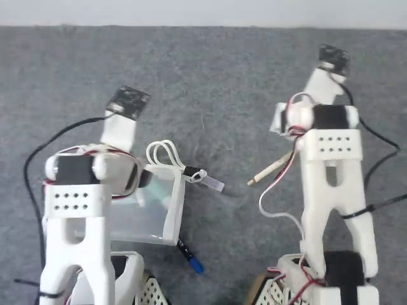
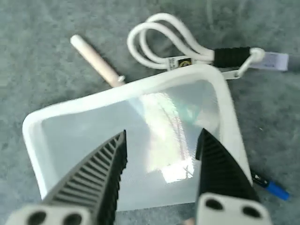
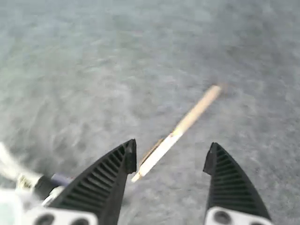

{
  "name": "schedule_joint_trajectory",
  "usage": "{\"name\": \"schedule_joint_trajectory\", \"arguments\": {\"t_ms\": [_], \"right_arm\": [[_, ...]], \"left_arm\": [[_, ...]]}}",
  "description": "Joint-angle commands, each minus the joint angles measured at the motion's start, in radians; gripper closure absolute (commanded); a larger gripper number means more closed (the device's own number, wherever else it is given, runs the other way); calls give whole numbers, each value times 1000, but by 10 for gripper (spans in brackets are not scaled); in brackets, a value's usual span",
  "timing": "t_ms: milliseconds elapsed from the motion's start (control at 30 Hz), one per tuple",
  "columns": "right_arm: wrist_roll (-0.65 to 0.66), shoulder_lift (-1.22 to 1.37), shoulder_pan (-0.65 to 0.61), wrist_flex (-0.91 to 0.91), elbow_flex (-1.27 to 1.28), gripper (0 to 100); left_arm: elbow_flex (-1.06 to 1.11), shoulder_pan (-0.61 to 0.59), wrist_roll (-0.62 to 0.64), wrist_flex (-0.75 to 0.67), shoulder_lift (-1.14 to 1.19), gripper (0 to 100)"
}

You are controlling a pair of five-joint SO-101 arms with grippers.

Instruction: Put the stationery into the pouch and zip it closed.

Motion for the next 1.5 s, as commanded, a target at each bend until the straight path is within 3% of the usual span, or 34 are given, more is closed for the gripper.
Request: {"name": "schedule_joint_trajectory", "arguments": {"t_ms": [0, 233, 533, 1233, 1467], "right_arm": [[17, -70, -140, 15, -63, 768], [15, 81, -384, 4, -94, 768], [14, 424, -519, 15, -341, 768], [20, 687, -610, 15, -373, 772], [21, 727, -650, 16, -373, 863]], "left_arm": [[-58, -80, 32, -38, -32, 776], [-24, -219, 87, -121, -31, 776], [137, -236, 146, -239, -32, 776], [205, -236, 203, -285, -32, 775], [211, -236, 203, -285, -32, 775]]}}
